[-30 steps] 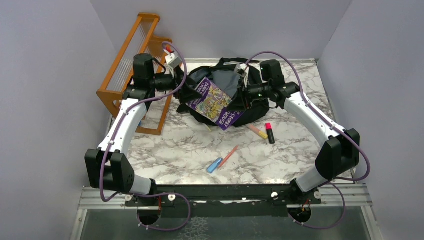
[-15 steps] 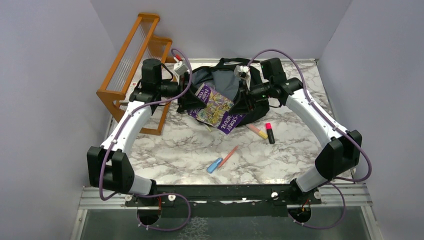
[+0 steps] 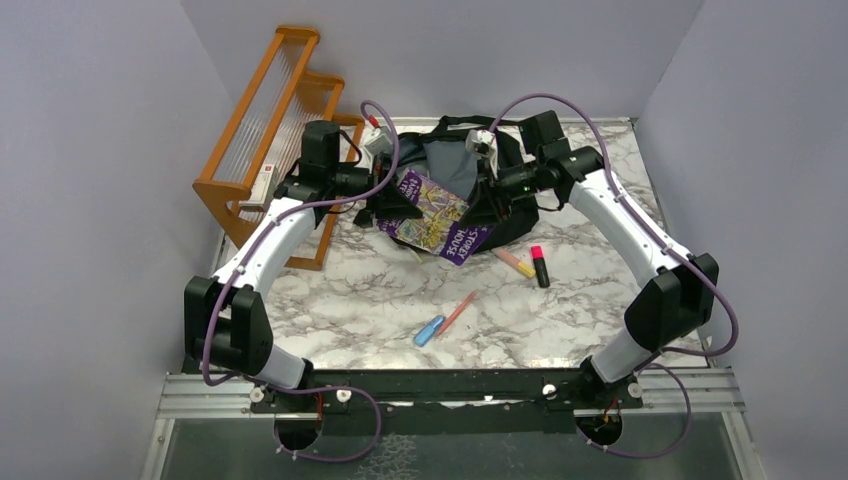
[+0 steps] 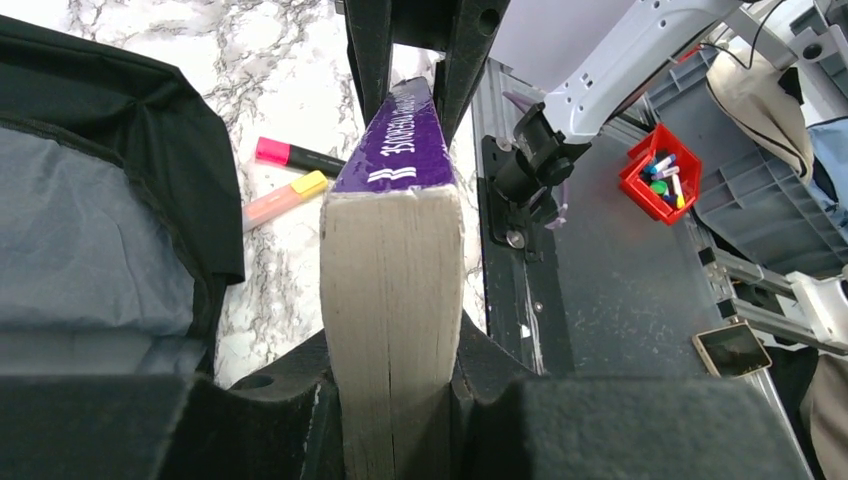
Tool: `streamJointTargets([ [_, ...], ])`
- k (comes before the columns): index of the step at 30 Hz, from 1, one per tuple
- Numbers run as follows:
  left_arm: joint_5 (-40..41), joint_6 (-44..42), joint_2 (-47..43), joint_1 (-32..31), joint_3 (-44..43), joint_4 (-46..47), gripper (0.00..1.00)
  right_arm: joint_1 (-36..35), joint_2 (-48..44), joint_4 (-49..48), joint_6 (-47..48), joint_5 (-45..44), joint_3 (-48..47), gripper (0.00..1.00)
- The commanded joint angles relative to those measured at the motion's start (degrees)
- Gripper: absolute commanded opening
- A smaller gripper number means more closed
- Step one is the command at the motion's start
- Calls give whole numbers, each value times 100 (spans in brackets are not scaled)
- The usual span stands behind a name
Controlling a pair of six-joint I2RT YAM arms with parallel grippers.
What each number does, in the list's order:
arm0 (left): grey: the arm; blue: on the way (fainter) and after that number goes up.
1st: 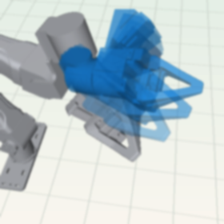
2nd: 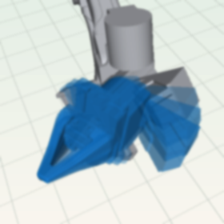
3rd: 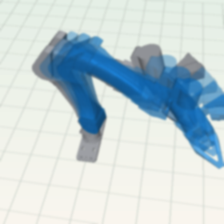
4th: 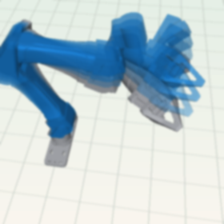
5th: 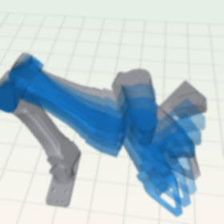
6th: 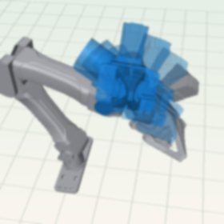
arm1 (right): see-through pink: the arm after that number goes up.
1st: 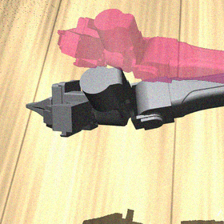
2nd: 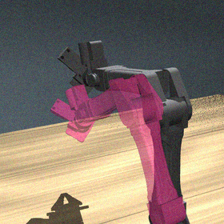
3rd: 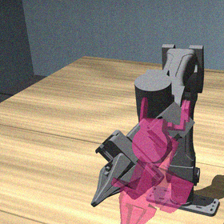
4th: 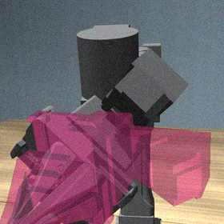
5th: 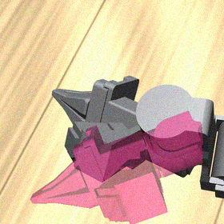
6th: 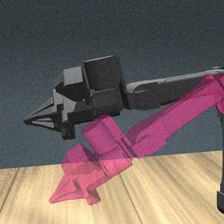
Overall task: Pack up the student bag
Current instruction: Pick up the book from the center of the board.
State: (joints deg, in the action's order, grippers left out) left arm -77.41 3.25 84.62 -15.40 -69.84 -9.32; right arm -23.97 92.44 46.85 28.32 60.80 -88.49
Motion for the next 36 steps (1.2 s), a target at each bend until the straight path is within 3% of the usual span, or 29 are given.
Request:
streamJointTargets([
  [1, -134, -172, -72, -29, -56, 20, 0, 1, -236, -472, -332, -536, -33, 13],
  [5, 574, -605, -88, -20, -271, -455, 0, 0, -652, -1544, -1190, -1757, 490, 43],
  [10, 1539, -611, -220, 195, -347, -607, 0, -2, -1307, -3453, -2715, -3728, 1467, 58],
  [14, 1709, 27, -304, 513, -154, -9, 0, -1, -1347, -3869, -3433, -4212, 1724, 64],
  [21, 3239, 573, -583, 896, -161, 42, 0, -14, -915, -3959, -3737, -4480, 1698, 68],
  [26, 4813, 1150, -973, 1002, 106, 238, 0, -313, -91, -3636, -3407, -5035, 1076, 69],
  [36, 5678, 1646, -1018, 1004, -31, 283, 0, -909, 1863, -3125, -2891, -6003, -366, 76],
])
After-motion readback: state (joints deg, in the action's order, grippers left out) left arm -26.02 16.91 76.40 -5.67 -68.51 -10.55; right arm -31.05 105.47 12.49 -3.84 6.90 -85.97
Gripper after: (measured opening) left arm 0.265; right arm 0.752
